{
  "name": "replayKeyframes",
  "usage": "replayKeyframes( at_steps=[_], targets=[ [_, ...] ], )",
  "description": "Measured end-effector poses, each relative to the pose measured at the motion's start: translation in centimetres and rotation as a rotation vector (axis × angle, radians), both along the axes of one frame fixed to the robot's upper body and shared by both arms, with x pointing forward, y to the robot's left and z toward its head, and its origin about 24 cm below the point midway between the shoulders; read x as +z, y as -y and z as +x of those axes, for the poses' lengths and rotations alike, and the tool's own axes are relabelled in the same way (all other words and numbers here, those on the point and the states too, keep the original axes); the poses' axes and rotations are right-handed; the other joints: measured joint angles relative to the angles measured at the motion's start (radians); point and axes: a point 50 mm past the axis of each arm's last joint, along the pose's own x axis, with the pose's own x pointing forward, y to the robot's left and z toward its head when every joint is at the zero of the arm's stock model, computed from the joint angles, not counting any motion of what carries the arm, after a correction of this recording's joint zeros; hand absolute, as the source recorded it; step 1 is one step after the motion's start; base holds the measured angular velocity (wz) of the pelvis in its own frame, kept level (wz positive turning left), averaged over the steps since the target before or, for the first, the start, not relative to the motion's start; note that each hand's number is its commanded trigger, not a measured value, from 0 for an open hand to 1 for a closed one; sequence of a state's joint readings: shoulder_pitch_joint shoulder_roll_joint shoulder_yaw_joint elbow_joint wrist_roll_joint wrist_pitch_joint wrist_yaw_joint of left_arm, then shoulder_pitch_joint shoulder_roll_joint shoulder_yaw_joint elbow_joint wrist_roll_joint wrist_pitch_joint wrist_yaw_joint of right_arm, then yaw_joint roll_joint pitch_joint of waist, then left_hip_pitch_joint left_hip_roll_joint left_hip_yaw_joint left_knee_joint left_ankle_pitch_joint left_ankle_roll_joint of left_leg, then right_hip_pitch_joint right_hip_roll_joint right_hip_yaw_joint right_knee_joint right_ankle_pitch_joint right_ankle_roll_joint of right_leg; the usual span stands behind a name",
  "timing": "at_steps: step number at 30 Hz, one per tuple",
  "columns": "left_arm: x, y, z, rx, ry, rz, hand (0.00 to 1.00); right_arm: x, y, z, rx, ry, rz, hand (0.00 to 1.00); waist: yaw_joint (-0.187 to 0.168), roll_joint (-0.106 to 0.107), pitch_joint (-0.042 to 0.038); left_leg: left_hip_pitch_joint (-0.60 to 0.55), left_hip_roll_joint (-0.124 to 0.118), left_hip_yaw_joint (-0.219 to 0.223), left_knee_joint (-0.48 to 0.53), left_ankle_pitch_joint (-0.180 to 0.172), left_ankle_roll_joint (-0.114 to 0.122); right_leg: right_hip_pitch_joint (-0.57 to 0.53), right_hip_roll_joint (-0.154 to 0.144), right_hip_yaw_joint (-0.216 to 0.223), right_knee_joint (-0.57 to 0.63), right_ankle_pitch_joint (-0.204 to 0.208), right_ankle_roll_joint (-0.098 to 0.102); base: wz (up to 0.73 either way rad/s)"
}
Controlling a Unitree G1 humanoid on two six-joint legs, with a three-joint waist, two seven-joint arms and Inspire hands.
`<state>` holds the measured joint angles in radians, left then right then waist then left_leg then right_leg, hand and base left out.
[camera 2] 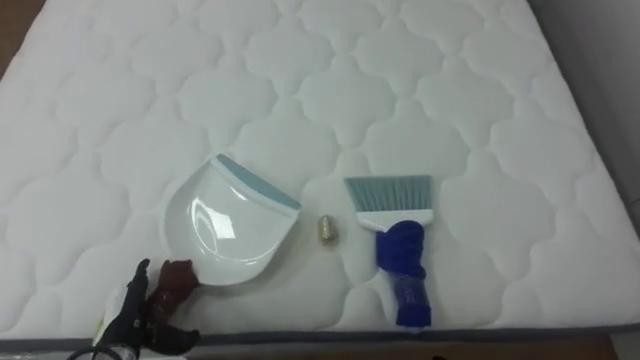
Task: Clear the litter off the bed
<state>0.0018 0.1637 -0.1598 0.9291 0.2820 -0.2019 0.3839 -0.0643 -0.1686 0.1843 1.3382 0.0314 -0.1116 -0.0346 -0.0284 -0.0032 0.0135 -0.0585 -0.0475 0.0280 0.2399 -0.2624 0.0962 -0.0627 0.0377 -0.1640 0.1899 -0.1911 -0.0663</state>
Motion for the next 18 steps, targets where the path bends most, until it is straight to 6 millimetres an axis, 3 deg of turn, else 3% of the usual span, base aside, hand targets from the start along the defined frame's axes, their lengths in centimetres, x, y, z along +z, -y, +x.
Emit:
replayKeyframes(
  at_steps=[2, 3, 4, 9, 11, 12, 13, 15, 18],
  targets=[
    [0.3, 0.1, 0.6, -0.009, 0.015, 0.006, 0.0, 0.1, 0.0, 0.4, 0.003, 0.009, -0.002, 0.0, -0.002, 0.004, 0.0035, -0.017, 0.0, 0.0, 0.007, 0.0, 0.0, -0.018, -0.001, 0.0, 0.012, 0.0, 0.0, 0.02],
    [0.5, 0.2, 1.2, -0.016, 0.028, 0.009, 0.0, 0.2, 0.0, 0.8, 0.009, 0.018, -0.01, 0.0, -0.008, 0.009, 0.0097, -0.032, 0.001, 0.005, 0.022, 0.0, 0.0, -0.031, -0.003, 0.003, 0.023, 0.0, 0.0, 0.0],
    [0.5, 0.1, 1.5, -0.017, 0.03, 0.012, 0.0, 0.3, -0.1, 1.1, 0.018, 0.023, -0.013, 0.0, -0.01, 0.013, 0.012, -0.042, 0.003, 0.027, 0.033, 0.0, 0.0, -0.045, -0.003, 0.02, 0.039, 0.0, 0.0, -0.03],
    [0.6, -0.2, 2.4, 0.003, 0.02, 0.032, 0.0, 0.5, -0.5, 2.3, 0.078, 0.032, -0.023, 0.0, -0.027, 0.011, 0.0154, -0.079, 0.002, 0.057, 0.092, 0.0, -0.001, -0.062, -0.009, 0.071, 0.054, 0.0, 0.0, -0.06],
    [0.8, -0.3, 3.3, 0.017, 0.026, 0.032, 0.0, 0.5, -0.8, 2.7, 0.09, 0.036, -0.025, 0.0, -0.037, -0.004, 0.0359, -0.174, -0.001, 0.081, 0.238, -0.009, -0.031, -0.06, -0.022, 0.162, 0.052, 0.0, 0.001, 0.31],
    [1.2, 0.0, 4.3, 0.018, 0.047, 0.033, 0.0, 0.5, -0.9, 2.8, 0.086, 0.039, -0.022, 0.0, -0.051, -0.001, 0.0362, -0.245, 0.02, 0.072, 0.198, 0.005, -0.054, -0.08, -0.021, 0.189, 0.063, -0.003, 0.007, 0.6],
    [1.8, 0.3, 5.4, 0.014, 0.077, 0.034, 0.0, 0.6, -0.7, 2.9, 0.06, 0.046, -0.019, 0.0, -0.048, -0.005, 0.0382, -0.308, 0.06, 0.102, 0.173, 0.056, -0.018, -0.121, -0.022, 0.193, 0.113, -0.032, 0.036, 0.55],
    [1.9, 1.0, 5.9, 0.001, 0.088, 0.025, 0.0, 0.6, -0.5, 3.0, 0.047, 0.038, -0.027, 0.0, -0.028, -0.01, 0.0388, -0.319, 0.059, 0.148, 0.191, 0.067, -0.011, -0.177, -0.039, 0.178, 0.171, -0.052, 0.064, -0.05],
    [1.7, 1.4, 5.8, 0.014, 0.082, 0.022, 0.0, 1.0, -0.8, 4.2, 0.055, 0.068, -0.036, 0.0, -0.003, -0.005, 0.0397, -0.318, 0.048, 0.156, 0.198, 0.066, -0.01, -0.212, -0.071, 0.152, 0.174, -0.045, 0.074, -0.46]
  ],
)
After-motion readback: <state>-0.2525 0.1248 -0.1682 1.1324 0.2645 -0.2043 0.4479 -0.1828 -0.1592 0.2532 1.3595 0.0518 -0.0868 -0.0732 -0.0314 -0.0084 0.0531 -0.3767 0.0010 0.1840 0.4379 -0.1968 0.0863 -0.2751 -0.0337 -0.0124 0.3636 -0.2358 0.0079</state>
